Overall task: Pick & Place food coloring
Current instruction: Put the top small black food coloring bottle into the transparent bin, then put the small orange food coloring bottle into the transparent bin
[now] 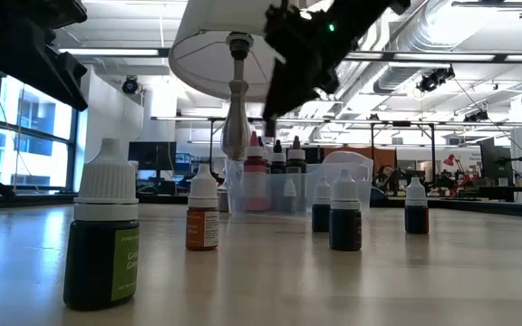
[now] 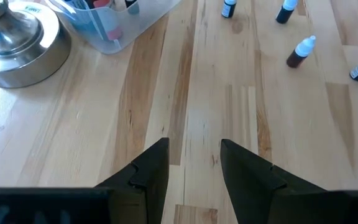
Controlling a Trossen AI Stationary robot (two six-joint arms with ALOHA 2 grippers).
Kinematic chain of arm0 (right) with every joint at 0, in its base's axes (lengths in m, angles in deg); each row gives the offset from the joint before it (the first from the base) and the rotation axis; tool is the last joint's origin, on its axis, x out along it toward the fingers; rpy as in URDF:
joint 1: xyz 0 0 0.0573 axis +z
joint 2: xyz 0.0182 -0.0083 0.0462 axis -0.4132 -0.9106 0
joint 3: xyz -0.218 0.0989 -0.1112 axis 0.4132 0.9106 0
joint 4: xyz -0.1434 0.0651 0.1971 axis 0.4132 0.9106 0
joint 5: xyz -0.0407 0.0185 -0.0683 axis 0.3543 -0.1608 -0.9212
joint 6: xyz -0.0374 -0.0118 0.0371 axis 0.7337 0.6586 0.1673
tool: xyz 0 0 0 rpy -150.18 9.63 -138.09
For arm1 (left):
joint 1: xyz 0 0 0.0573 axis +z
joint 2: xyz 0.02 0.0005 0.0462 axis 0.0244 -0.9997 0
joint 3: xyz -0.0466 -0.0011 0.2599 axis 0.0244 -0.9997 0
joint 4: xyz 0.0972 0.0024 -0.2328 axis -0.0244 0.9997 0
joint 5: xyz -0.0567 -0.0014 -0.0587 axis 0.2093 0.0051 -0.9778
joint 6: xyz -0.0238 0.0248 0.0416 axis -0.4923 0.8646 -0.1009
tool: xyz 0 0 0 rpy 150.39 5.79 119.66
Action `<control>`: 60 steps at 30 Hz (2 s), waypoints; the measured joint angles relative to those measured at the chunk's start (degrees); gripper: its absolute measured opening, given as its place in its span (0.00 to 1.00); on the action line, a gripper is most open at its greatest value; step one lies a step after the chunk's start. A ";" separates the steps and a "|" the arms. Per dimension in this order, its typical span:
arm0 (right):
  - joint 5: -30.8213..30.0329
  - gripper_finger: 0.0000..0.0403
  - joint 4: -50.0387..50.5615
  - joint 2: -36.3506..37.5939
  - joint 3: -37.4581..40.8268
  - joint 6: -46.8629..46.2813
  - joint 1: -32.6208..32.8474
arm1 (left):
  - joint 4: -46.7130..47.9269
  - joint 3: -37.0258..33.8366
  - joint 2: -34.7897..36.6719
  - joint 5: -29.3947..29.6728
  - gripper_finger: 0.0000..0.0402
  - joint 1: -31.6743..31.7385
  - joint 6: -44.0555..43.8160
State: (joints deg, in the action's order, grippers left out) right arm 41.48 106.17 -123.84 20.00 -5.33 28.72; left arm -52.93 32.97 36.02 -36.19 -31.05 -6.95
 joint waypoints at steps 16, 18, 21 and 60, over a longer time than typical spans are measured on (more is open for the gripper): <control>11.40 0.15 -16.91 -0.86 14.72 -4.83 -10.10 | 0.01 0.04 0.00 0.20 0.35 0.00 0.01; 13.19 0.15 -16.58 -0.88 15.72 -5.19 -10.45 | 0.00 0.04 0.00 0.20 0.35 0.00 0.00; 14.24 0.16 -17.16 -0.88 16.96 -5.12 -10.45 | 0.01 0.04 0.00 0.20 0.35 0.00 0.00; 19.05 0.33 -20.29 -0.44 8.93 5.11 6.88 | -1.16 0.04 0.00 0.02 0.35 0.02 -0.05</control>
State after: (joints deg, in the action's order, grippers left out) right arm 60.53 85.88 -124.28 28.93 -0.23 35.60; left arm -54.09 33.01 36.02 -36.16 -31.03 -7.01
